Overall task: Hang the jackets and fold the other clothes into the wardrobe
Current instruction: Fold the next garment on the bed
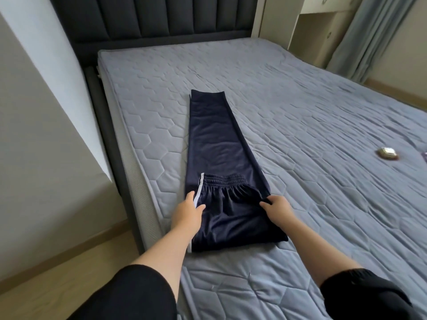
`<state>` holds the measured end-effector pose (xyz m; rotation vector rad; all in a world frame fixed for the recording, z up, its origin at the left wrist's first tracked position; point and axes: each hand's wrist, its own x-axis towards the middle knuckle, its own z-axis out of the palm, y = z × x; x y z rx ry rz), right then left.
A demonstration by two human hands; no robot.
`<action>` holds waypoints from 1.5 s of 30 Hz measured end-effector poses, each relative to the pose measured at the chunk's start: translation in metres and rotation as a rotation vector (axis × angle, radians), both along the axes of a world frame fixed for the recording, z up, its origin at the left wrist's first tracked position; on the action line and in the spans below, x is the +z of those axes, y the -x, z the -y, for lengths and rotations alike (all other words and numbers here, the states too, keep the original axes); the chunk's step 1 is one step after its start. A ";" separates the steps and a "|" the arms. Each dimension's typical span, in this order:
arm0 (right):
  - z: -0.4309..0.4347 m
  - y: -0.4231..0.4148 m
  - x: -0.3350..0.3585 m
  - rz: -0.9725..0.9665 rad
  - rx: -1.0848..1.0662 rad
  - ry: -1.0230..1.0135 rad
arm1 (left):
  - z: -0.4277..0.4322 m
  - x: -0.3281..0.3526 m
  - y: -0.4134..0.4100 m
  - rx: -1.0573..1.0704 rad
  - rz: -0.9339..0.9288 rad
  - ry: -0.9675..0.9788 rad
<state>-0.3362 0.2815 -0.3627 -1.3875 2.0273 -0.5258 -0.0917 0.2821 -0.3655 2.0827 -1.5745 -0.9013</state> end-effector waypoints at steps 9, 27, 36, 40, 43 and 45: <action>-0.016 -0.016 -0.004 -0.334 0.028 0.209 | 0.005 -0.014 -0.019 0.006 -0.204 0.002; -0.006 -0.036 -0.037 -0.661 0.461 0.168 | -0.011 0.000 0.001 -0.739 0.566 0.292; -0.044 -0.016 -0.016 -0.496 0.576 0.338 | -0.011 0.000 0.004 -0.747 0.668 0.251; -0.070 -0.020 -0.022 -0.633 0.846 0.151 | -0.013 0.010 0.006 -0.832 0.525 0.143; -0.070 -0.017 -0.021 -0.774 0.843 0.128 | -0.021 0.009 0.003 -1.015 0.694 0.030; -0.067 -0.017 -0.017 -0.848 0.835 0.153 | -0.027 0.007 0.003 -1.077 0.892 0.050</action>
